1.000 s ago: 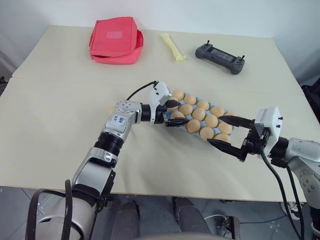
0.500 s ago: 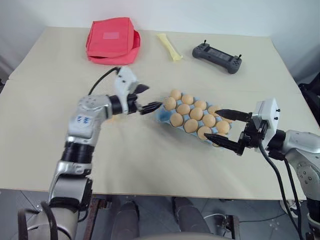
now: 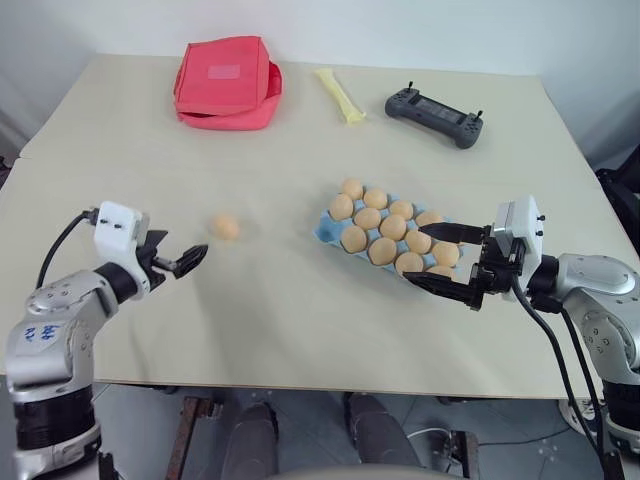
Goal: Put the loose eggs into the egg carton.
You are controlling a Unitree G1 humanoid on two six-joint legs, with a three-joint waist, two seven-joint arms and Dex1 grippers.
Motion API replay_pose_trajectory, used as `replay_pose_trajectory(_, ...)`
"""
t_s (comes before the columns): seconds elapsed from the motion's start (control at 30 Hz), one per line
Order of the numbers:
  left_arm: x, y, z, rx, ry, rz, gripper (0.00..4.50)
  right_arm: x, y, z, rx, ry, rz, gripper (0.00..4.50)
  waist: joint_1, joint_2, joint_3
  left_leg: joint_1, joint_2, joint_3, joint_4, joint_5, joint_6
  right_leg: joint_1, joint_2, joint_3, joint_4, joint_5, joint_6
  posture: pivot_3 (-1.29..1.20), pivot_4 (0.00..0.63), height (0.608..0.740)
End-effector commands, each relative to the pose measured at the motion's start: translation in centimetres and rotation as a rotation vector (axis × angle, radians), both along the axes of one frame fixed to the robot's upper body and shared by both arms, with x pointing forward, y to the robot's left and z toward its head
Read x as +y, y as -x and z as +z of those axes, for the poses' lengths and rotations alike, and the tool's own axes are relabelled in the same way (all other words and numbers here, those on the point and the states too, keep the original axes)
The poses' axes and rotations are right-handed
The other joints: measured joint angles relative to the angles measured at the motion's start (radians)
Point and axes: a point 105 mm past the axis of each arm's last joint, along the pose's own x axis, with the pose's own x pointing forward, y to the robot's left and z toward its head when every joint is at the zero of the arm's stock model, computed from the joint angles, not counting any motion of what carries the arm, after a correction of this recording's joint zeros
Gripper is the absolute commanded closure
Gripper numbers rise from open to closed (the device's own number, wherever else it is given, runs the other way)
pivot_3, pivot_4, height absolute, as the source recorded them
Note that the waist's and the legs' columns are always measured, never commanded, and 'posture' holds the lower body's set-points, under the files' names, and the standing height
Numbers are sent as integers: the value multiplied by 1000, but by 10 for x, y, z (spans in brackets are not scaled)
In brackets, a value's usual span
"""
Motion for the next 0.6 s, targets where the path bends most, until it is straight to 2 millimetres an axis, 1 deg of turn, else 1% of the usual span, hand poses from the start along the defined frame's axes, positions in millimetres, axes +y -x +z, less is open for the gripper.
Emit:
replay_pose_trajectory(0.03,-6,-1,9,-13,-11,-50,19,4,2,5,-28,8,39,0,2,0,0,0,0,0,0,0,0,0,0,0,0,0,-1,0,150,740)
replay_pose_trajectory(0.13,-19,-18,12,-31,-1,-107,19,8,0,7,-37,2,46,0,4,0,0,0,0,0,1,0,0,1,0,0,-1,-3,-5,0,150,740)
replay_pose_trajectory(0.33,-36,-55,19,-71,-13,-187,19,9,3,8,-39,-2,39,0,1,0,0,0,0,0,2,0,0,1,0,0,-1,-2,-5,0,150,740)
replay_pose_trajectory(0.4,-40,-66,17,-72,-18,-206,19,9,5,7,-39,0,31,0,-2,0,0,0,0,0,1,0,0,0,0,0,-1,1,0,0,150,740)
replay_pose_trajectory(0.5,-48,-77,10,-52,-31,-242,19,7,6,7,-42,0,17,0,-1,0,0,0,0,1,-1,0,0,0,0,0,-1,1,0,0,150,740)
replay_pose_trajectory(0.6,-49,-85,-1,-21,-65,-246,19,4,6,8,-48,-1,-2,0,0,0,0,-1,0,1,-2,0,0,-1,0,0,-1,0,0,0,150,740)
